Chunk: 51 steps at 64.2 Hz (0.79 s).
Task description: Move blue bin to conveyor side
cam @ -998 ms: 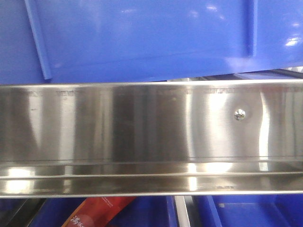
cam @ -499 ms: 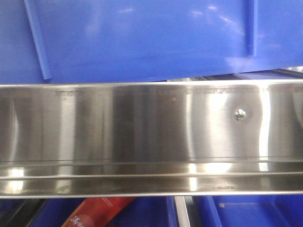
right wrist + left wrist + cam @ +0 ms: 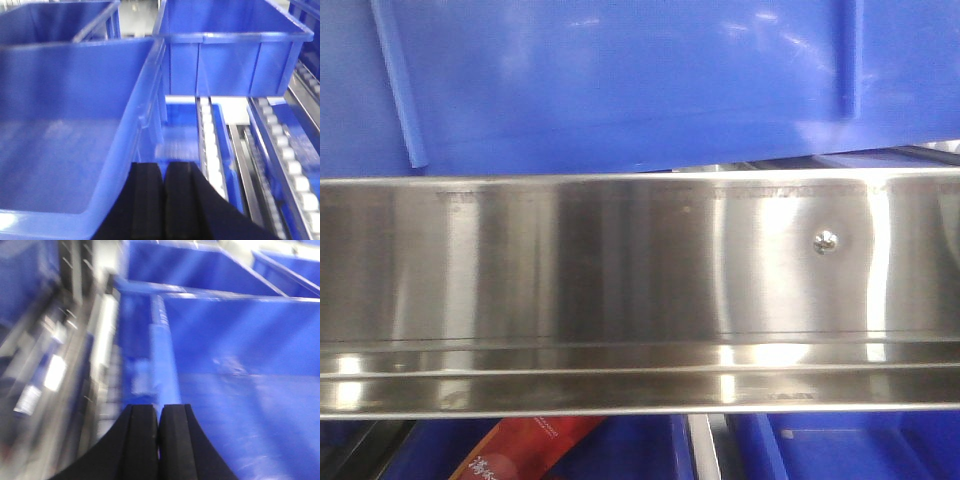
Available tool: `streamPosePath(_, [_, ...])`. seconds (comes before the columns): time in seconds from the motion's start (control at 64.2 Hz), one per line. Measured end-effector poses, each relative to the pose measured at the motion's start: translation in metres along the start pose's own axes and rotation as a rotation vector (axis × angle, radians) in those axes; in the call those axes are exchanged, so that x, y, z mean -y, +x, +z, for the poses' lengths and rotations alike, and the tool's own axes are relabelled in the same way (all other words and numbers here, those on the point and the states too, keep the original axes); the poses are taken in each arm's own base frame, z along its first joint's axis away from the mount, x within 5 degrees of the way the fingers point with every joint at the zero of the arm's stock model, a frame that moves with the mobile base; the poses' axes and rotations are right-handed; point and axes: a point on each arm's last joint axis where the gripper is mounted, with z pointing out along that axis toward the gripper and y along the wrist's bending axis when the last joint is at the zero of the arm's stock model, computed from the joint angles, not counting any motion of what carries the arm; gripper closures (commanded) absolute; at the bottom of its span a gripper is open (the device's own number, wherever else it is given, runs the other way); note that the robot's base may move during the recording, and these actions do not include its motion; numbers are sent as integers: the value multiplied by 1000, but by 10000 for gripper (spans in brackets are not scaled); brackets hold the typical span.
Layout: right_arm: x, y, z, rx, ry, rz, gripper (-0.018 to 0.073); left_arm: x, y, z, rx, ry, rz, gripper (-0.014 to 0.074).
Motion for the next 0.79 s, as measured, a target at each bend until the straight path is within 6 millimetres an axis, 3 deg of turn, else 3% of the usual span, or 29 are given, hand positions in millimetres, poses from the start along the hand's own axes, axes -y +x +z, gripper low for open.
streamPosePath(0.249, [9,-34,54,-140,3,-3,638,1,-34,52,-91,-5,-6,607])
streamPosePath(0.421, [17,-51,88,-209,30,8,638,1,-45,83,-162,-10,-6,607])
streamPosePath(0.577, [20,-67,105,-231,85,-1,638,0,-49,102,-222,-15,-7,607])
streamPosePath(0.795, [0,-84,129,-255,117,-49,638,-1,-46,114,-253,-19,-10,607])
